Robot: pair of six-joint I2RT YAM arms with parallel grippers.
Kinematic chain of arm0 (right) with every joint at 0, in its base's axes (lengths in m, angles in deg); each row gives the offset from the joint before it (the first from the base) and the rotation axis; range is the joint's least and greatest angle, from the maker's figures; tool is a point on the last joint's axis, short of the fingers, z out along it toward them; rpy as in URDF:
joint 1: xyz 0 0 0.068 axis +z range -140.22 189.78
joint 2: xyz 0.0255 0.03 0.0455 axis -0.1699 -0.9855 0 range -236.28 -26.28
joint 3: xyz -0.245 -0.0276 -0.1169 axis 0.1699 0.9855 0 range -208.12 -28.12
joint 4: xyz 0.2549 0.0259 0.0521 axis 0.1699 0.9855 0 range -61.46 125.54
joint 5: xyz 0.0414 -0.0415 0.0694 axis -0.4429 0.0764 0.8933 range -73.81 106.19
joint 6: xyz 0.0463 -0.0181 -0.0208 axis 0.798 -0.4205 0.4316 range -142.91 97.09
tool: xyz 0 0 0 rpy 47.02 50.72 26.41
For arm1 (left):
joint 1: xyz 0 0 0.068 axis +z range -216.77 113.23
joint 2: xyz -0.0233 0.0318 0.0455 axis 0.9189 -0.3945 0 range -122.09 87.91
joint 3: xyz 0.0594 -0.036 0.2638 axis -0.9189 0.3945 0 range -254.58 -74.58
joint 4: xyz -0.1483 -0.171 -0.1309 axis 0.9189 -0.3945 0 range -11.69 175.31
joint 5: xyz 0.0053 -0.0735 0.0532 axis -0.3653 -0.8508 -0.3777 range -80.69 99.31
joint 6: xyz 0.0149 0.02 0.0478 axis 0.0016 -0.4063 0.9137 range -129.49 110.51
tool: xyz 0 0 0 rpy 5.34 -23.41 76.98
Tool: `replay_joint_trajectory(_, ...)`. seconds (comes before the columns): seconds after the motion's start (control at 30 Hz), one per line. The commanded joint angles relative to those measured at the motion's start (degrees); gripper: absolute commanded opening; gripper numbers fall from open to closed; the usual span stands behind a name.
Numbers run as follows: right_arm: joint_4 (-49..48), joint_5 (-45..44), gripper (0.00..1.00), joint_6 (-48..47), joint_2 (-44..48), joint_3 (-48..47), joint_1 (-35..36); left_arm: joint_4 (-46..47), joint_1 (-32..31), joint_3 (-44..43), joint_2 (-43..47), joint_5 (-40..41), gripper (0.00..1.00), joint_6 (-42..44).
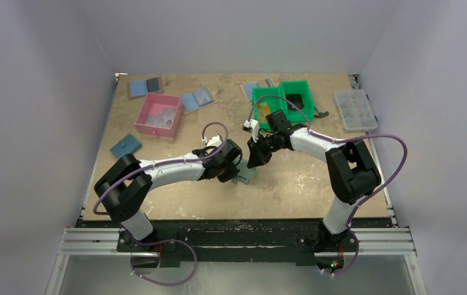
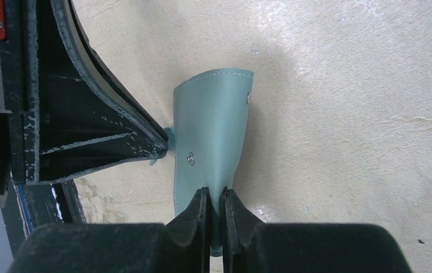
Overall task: Take the credit cards out of the card holder
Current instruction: Open the card holder at the center of the board.
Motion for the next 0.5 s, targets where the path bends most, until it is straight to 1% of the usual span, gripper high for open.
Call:
replay_joint_trajectory(0.0, -2.32, -1.59, 0.09, -0.27, 2.42, -0.44, 0.15, 1.43, -0.18, 3.23, 3.37, -1.31, 0.0, 6.23)
replay_joint_trajectory(0.2, -1.95, -3.81, 0.11, -0.96, 2.2, -0.62, 0.07, 3.85, -0.16, 9.67, 4.8, 0.04, 0.0, 13.84)
replay_joint_trajectory(0.27, -1.79, -4.44, 0.14, -1.11, 2.12, -0.62, 0.08, 6.51, -0.19, 12.54, 6.93, 0.52, 0.0, 16.11)
replay_joint_trajectory(0.3, -1.67, -4.85, 0.18, -1.23, 2.07, -0.62, 0.03, 7.42, -0.18, 13.84, 8.35, 0.98, 0.04, 17.08)
replay_joint_trajectory(0.37, -1.51, -5.44, 0.26, -1.45, 2.11, -0.75, 0.09, 8.83, -0.11, 15.81, 11.23, 1.86, 0.19, 18.84)
replay_joint_trajectory(0.47, -1.62, -7.88, 0.4, -1.31, 2.64, -1.02, 0.09, 8.55, -0.07, 17.02, 14.59, 3.61, 0.34, 20.86)
